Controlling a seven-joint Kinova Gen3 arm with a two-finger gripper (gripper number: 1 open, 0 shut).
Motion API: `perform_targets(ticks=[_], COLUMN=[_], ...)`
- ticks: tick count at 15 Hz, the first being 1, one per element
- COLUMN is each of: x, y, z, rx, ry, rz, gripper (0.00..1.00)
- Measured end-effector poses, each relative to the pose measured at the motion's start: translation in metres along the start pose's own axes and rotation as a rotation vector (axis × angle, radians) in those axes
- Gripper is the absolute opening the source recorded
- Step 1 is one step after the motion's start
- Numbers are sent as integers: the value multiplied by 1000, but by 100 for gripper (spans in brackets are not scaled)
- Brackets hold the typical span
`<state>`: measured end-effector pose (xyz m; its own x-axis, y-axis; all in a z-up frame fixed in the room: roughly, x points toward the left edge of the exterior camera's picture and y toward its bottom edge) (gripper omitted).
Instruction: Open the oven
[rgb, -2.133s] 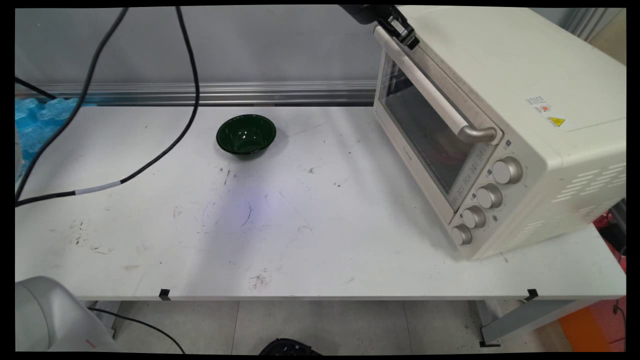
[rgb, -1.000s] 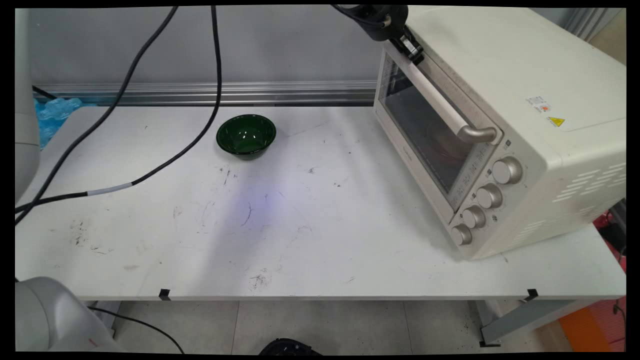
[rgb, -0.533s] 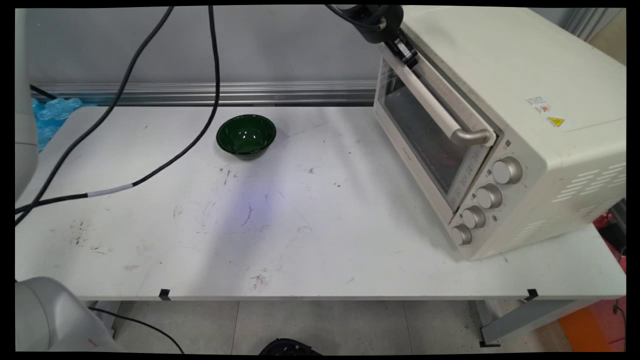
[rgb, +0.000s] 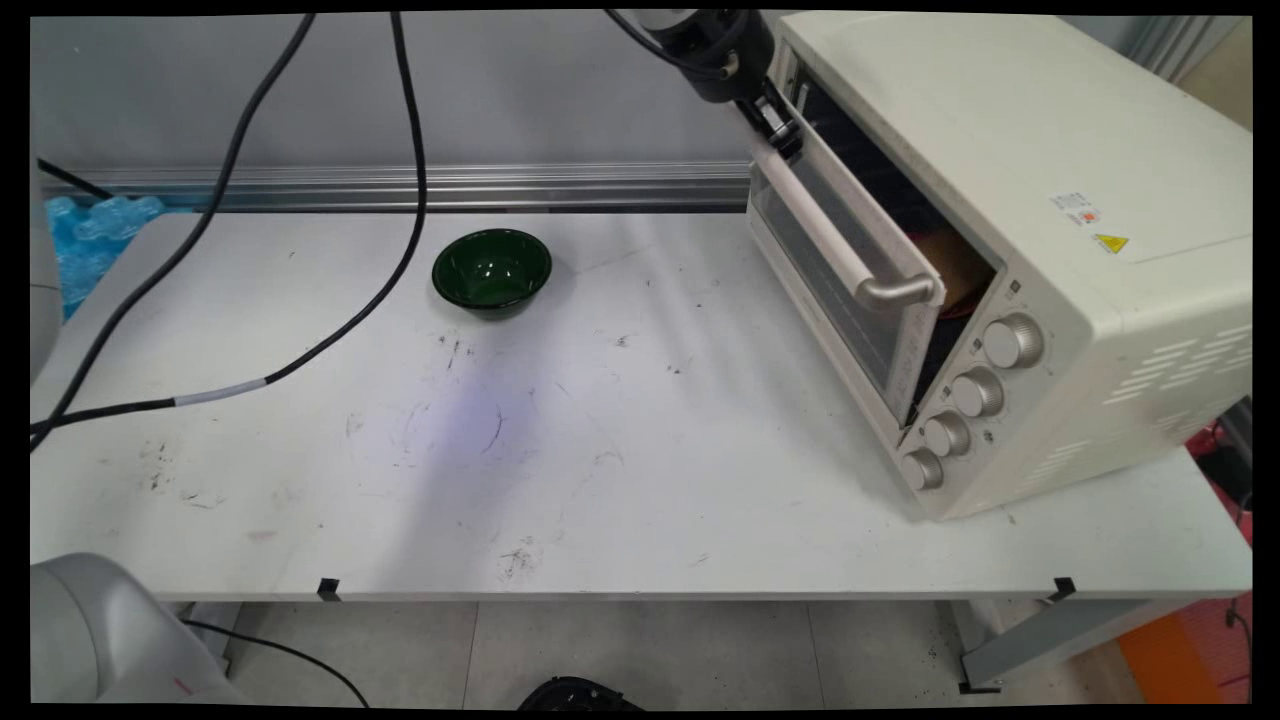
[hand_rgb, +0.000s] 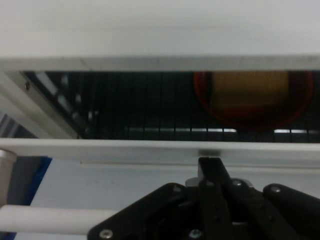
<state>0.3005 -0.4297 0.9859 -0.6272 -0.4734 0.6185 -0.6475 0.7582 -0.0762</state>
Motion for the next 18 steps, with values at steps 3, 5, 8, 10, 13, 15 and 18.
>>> perform_targets(ticks=[3, 5, 8, 10, 13, 15, 18], x=[-8, -13, -19, -25, -34, -40, -49], y=[0, 0, 1, 1, 2, 3, 3], z=[-4, -6, -8, -9, -9, -8, -6], rx=[-3, -5, -8, -10, -14, -18, -21], ry=[-24, -40, -57, -69, -83, -88, -90], rz=[5, 9, 13, 12, 8, 5, 4], gripper=[0, 0, 0, 0, 0, 0, 0])
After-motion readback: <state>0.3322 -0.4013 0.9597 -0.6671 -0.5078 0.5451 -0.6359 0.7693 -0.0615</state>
